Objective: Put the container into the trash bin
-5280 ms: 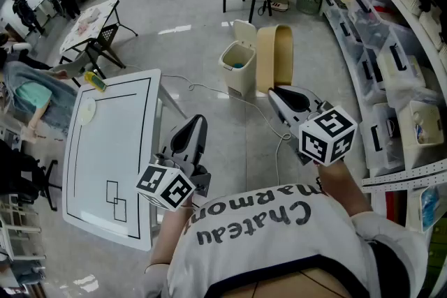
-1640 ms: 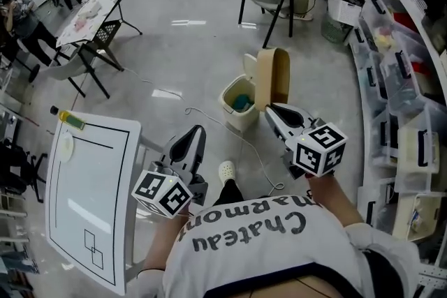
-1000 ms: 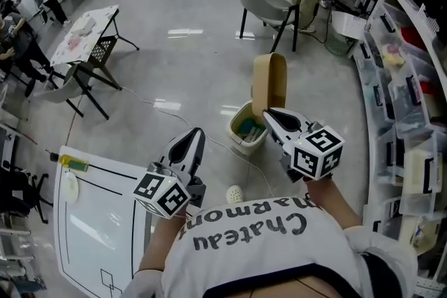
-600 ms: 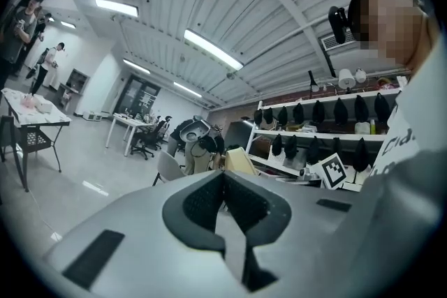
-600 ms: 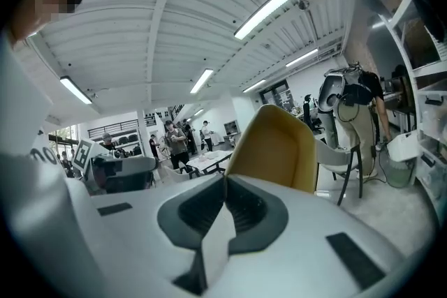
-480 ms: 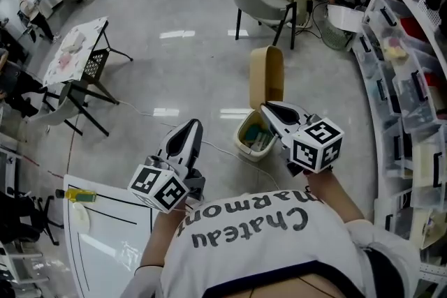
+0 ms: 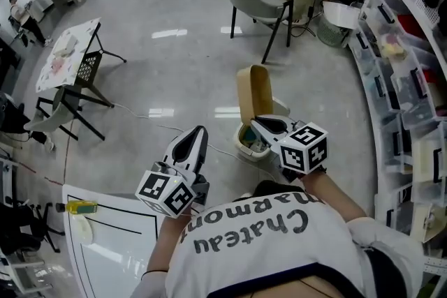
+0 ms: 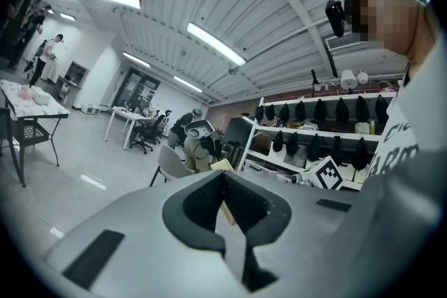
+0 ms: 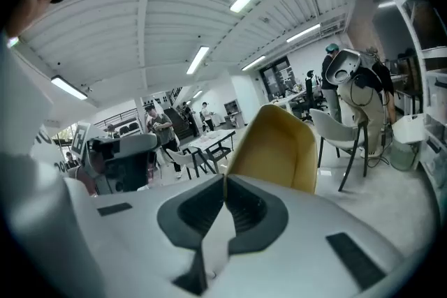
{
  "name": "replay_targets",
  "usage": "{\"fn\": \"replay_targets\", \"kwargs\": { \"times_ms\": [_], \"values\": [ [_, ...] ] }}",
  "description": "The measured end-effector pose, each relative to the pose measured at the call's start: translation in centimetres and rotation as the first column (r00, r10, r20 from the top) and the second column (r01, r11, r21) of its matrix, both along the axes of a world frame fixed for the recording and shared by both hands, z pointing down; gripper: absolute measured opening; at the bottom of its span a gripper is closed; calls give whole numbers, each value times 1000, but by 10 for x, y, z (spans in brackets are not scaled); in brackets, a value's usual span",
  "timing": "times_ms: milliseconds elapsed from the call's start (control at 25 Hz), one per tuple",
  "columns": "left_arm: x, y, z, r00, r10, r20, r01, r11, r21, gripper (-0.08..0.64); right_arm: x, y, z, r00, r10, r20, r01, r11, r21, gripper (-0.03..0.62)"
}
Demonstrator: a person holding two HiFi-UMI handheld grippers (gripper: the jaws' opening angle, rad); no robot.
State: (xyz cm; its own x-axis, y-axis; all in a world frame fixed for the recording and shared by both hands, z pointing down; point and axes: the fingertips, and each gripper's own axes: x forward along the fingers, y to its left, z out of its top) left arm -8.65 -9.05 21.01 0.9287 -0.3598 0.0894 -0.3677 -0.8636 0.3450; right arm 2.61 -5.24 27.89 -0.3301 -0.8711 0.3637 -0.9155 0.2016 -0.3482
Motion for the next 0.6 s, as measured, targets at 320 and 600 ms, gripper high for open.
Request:
{"fn": "replay_targets", "kwargs": {
  "times_ms": [320, 600],
  "values": [
    [7, 5, 74, 997, -15, 77, 28, 984, -173, 23, -4, 2, 70, 998, -57, -2, 56, 983, -173, 34],
    [16, -2, 127, 987, -59, 148, 100, 954, -282, 23, -4, -7, 129, 988, -148, 33, 151, 937, -314, 34]
  ]
}}
